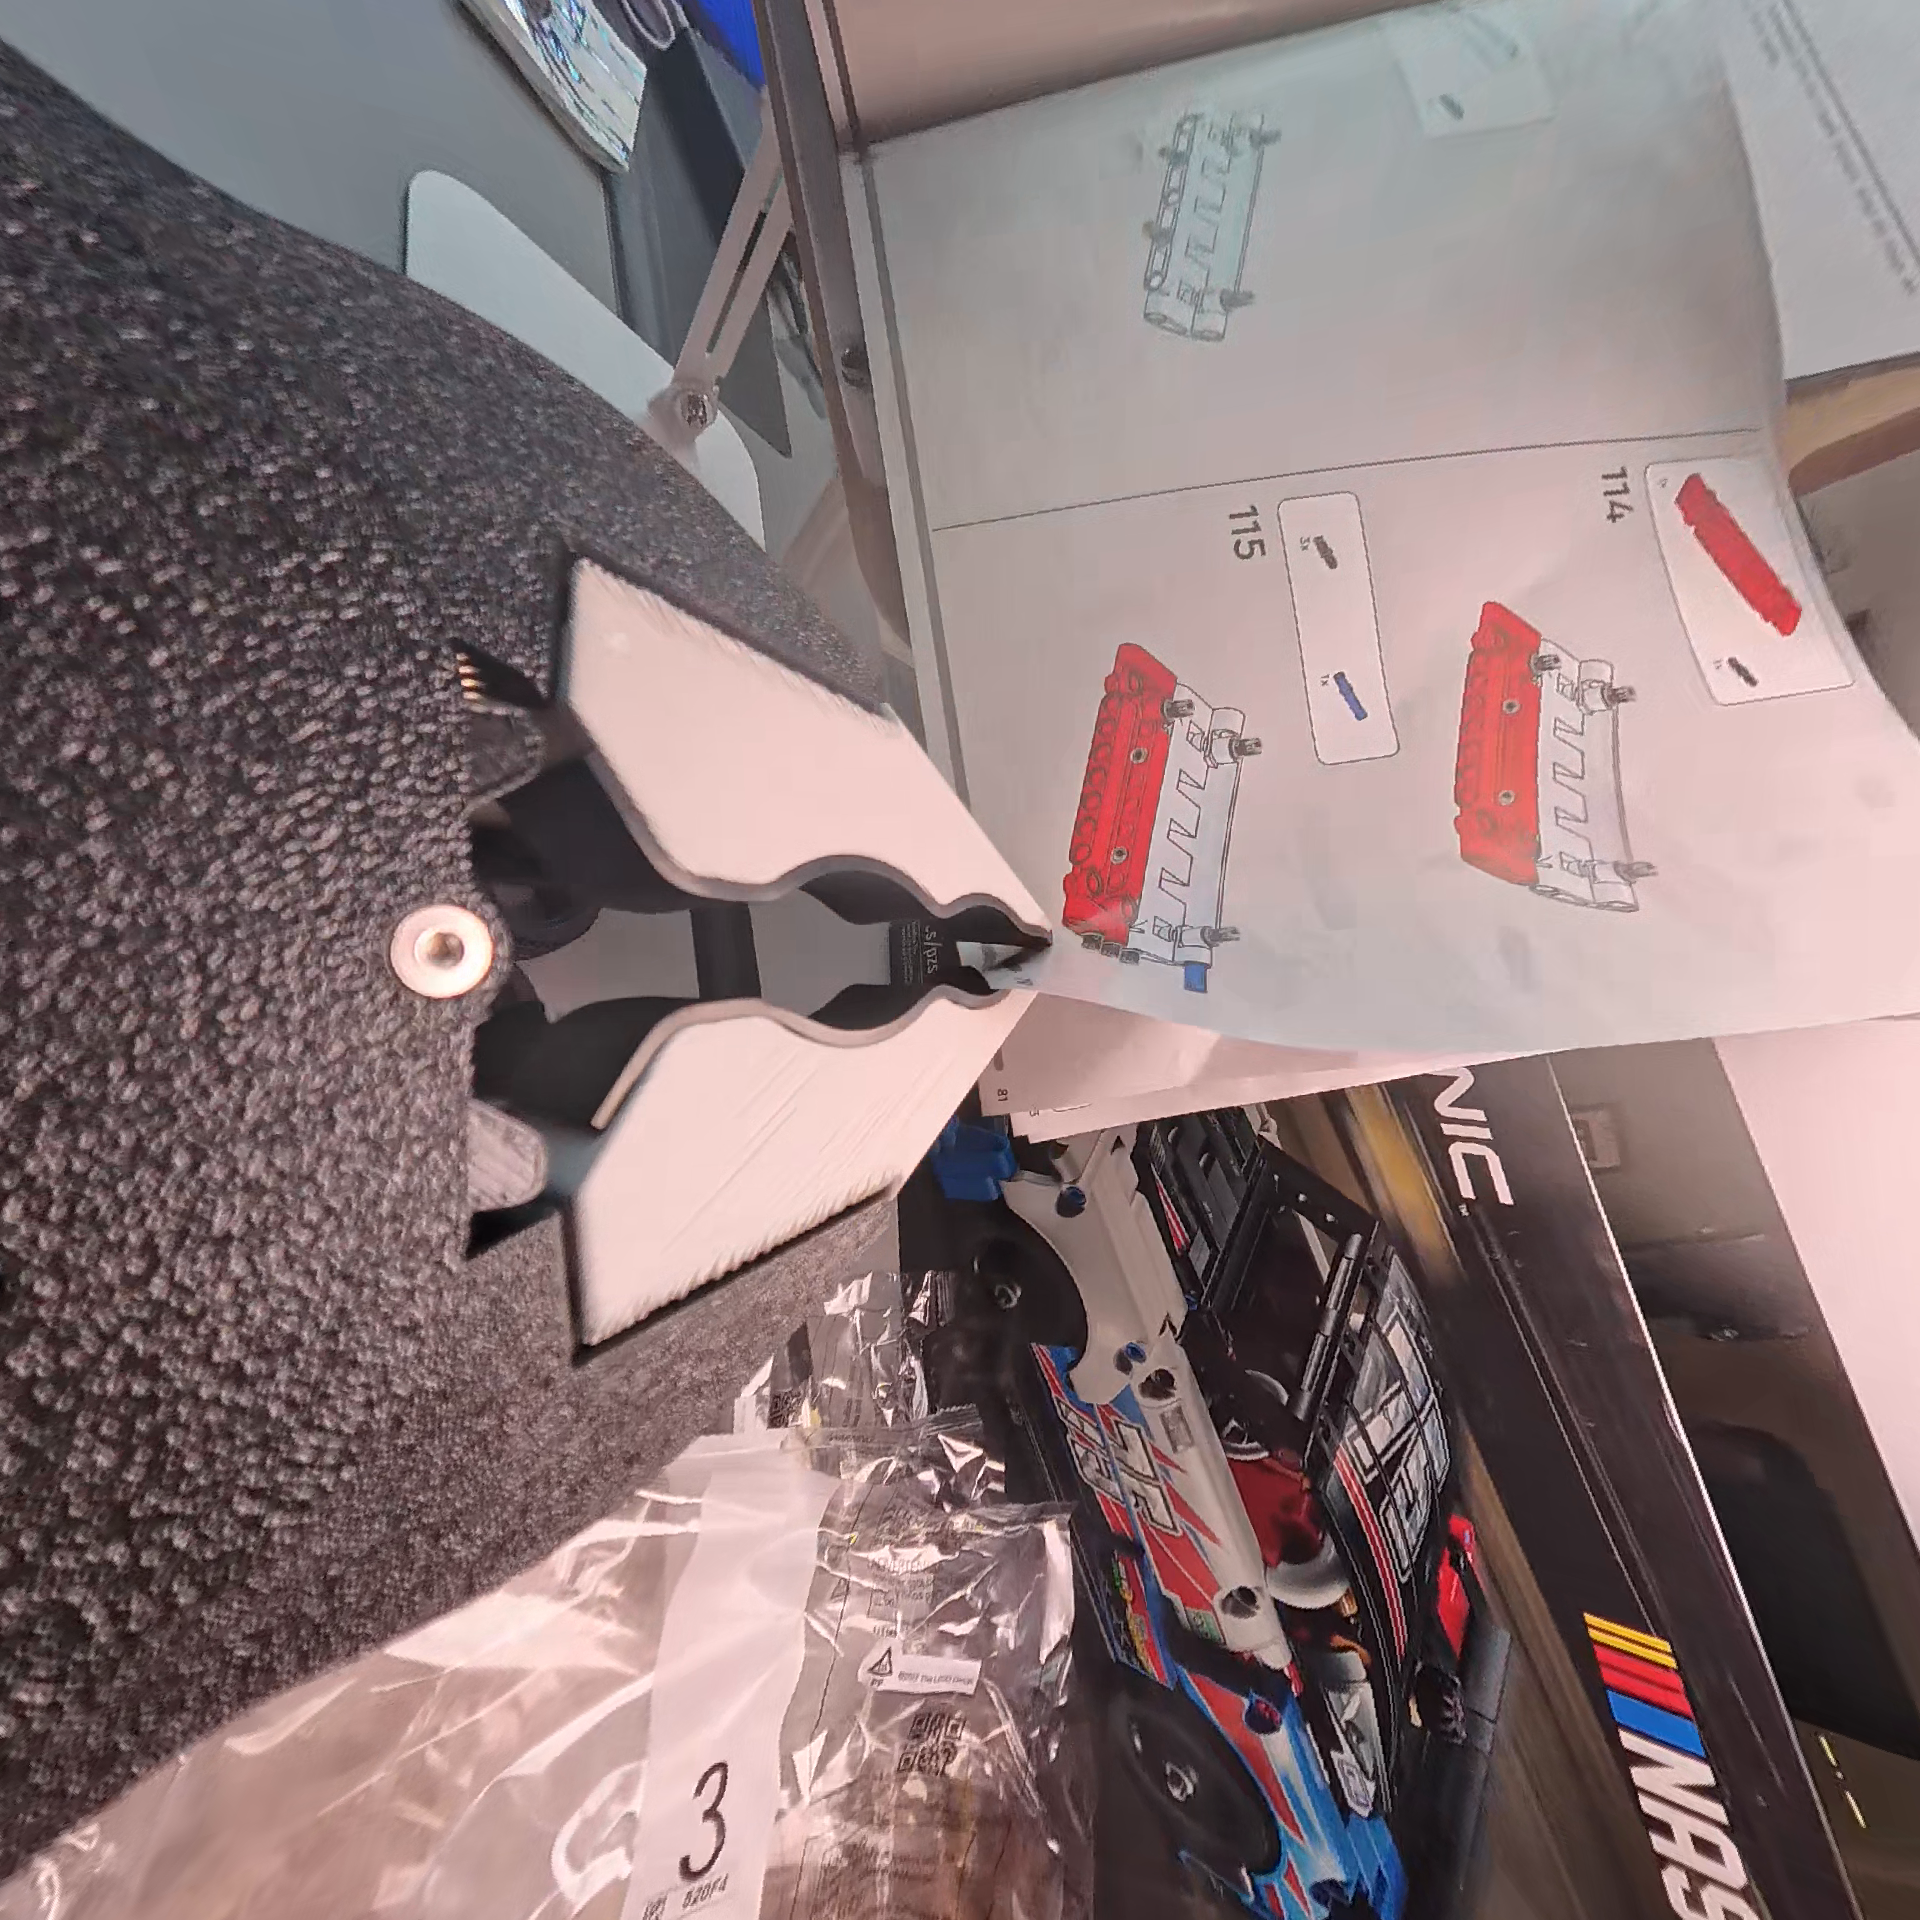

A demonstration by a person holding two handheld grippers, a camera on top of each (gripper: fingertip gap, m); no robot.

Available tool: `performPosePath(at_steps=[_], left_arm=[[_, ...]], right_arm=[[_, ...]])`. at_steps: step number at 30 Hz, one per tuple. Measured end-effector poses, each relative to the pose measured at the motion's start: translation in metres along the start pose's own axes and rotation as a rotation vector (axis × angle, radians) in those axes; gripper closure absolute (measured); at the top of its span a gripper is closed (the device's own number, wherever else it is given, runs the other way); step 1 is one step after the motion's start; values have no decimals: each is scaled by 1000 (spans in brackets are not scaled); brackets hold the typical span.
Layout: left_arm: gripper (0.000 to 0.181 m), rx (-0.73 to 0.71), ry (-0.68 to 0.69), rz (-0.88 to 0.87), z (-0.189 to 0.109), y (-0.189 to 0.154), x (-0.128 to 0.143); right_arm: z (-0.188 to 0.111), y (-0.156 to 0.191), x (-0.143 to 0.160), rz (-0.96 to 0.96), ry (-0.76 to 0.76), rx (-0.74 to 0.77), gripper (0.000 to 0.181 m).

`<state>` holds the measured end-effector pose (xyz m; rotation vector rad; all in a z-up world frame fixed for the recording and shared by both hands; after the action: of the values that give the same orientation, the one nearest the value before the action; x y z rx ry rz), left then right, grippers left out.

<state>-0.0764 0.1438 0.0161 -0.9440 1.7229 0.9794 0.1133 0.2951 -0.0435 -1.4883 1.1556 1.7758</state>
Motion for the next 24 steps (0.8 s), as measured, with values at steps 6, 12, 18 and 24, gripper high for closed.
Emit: performPosePath(at_steps=[6, 12, 18, 24], left_arm=[[165, -103, 149, 212, 38, -11, 4], [171, -253, 246, 285, 48, 5, 23], [181, -245, 213, 241, 45, 12, 21], [181, -260, 228, 263, 50, 11, 19]], right_arm=[[6, -9, 9, 8, 51, 49, 174], [-9, -31, -3, 61, -22, 149, 172], [-38, -26, -30, 33, -235, 186, 175], [-70, 70, -41, -263, -447, -267, 181]])
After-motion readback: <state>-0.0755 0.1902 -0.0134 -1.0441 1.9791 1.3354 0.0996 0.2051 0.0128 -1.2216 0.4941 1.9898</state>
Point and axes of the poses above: each gripper's, where its closed fingertips meet, z out along the fingers, x out of its underside, y = z × x across the jaws, the point moved 4 cm from there along -z, back along the fingers, and after that the axes turned 7 degrees about x, right-handed, at the moved point
